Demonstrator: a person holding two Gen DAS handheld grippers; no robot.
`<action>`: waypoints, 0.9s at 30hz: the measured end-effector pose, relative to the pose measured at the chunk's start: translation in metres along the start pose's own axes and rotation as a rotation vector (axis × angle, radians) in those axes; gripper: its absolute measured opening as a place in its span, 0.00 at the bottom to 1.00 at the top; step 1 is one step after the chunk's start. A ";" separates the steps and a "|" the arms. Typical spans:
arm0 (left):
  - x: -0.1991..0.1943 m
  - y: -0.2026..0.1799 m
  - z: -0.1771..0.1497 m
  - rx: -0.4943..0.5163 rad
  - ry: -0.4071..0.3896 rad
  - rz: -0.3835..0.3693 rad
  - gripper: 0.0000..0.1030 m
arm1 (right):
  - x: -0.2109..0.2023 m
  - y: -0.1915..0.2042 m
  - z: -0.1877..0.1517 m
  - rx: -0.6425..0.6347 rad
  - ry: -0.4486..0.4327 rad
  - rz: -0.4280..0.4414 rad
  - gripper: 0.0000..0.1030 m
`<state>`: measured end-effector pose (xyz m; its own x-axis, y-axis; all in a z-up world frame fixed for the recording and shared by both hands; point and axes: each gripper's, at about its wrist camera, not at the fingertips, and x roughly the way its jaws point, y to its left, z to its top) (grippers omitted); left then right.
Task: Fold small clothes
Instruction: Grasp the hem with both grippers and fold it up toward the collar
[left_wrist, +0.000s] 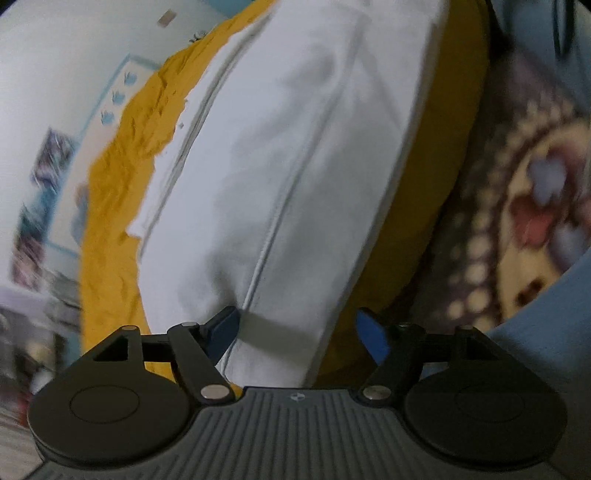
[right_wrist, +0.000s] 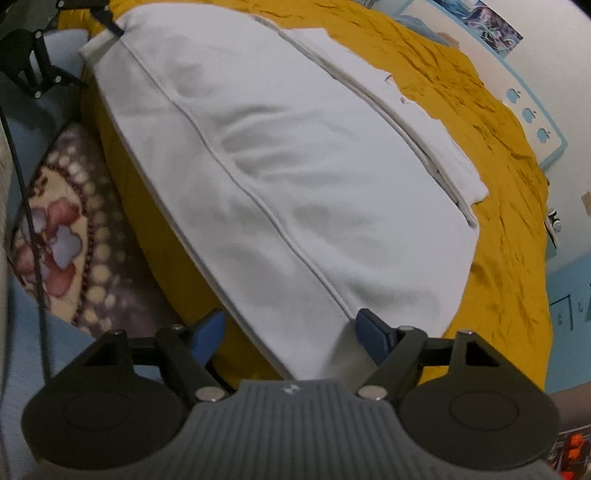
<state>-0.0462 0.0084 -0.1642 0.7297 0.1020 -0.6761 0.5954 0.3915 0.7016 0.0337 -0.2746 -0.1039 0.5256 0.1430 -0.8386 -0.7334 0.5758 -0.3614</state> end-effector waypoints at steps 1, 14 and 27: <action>0.005 -0.007 0.001 0.031 0.007 0.032 0.84 | 0.003 0.001 -0.001 -0.007 0.001 -0.004 0.71; -0.041 0.038 0.007 -0.206 -0.088 0.006 0.08 | -0.005 0.011 -0.007 -0.182 -0.011 -0.072 0.28; -0.069 0.137 0.033 -0.448 -0.208 0.101 0.07 | -0.086 -0.047 0.033 -0.052 -0.199 -0.211 0.00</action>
<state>-0.0041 0.0253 -0.0135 0.8550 -0.0072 -0.5186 0.3490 0.7478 0.5649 0.0372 -0.2873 -0.0011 0.7396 0.1823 -0.6479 -0.6169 0.5685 -0.5443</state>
